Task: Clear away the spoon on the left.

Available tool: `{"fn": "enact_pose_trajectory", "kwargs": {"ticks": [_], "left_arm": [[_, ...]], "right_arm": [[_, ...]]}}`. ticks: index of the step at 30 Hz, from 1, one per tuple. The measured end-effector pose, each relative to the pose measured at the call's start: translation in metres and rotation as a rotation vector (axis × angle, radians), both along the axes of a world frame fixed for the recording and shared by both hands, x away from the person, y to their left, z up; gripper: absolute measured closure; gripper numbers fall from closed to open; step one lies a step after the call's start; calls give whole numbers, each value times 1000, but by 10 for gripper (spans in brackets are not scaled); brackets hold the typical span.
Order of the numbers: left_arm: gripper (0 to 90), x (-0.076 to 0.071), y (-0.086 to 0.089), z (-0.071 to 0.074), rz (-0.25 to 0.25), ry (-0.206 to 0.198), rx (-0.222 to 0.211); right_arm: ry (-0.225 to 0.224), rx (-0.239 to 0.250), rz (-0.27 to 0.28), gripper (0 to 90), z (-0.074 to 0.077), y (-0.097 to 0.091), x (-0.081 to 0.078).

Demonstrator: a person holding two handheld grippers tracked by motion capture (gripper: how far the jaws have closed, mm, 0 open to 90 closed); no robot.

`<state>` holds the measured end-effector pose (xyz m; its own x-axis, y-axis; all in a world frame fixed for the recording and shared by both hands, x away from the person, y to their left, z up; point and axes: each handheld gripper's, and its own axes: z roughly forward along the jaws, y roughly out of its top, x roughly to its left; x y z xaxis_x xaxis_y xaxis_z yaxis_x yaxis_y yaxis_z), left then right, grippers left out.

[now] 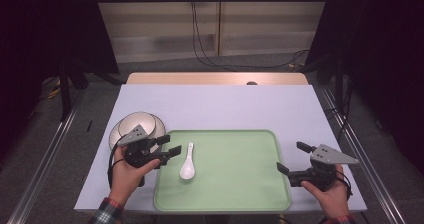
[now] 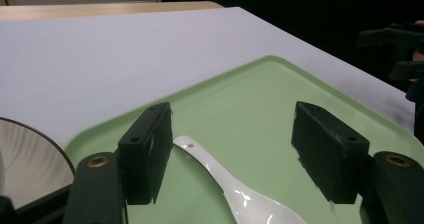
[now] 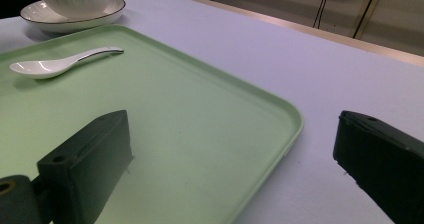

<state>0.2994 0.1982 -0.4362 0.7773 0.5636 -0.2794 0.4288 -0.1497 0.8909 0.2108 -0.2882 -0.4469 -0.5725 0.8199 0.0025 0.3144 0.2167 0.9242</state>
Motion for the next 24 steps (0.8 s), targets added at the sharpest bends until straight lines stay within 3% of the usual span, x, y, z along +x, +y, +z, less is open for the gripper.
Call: {"fn": "enact_pose_trajectory", "kwargs": {"ticks": [24], "left_arm": [[243, -6, 21, 6, 24, -12, -20]], "right_arm": [[-2, -2, 1, 19, 0, 0, 0]]}}
